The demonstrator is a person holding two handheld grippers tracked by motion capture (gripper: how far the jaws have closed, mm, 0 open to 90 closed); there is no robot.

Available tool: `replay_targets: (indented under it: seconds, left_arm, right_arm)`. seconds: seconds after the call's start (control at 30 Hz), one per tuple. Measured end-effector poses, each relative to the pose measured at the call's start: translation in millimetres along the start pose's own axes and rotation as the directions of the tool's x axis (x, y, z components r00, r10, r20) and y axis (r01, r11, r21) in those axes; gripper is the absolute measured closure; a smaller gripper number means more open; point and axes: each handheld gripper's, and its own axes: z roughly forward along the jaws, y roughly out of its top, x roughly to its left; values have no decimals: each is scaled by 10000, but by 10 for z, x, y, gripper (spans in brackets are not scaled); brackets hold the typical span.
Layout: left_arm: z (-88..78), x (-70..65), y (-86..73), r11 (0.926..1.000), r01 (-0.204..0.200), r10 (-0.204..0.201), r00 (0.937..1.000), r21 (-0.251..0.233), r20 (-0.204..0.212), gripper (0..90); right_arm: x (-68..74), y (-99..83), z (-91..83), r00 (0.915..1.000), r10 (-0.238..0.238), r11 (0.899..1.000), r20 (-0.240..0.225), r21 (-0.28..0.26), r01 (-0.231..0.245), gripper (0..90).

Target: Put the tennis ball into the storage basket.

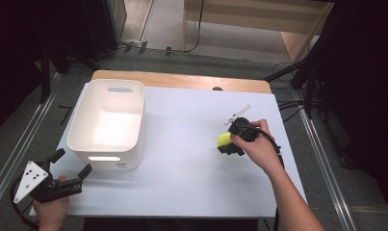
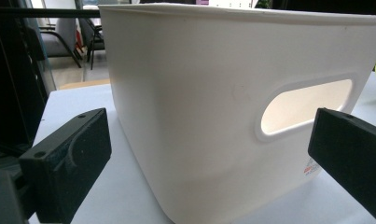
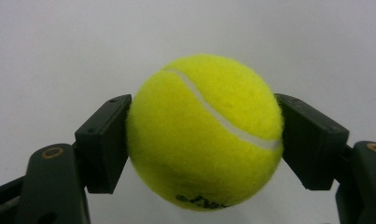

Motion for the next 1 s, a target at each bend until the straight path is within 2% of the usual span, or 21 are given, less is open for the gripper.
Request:
replay_targets:
  seconds: [0.6,1.0]
  left_arm:
    - [0,0,0,10000,6,-6,10000,-1,8,0]
    - [0,0,0,10000,9,-9,10000,2,17,0]
  right_arm:
    - [95,196,-55,9991,-391,9992,-132,-51,391,227]
    - [154,337,-62,9965,-815,9967,-181,-43,814,227]
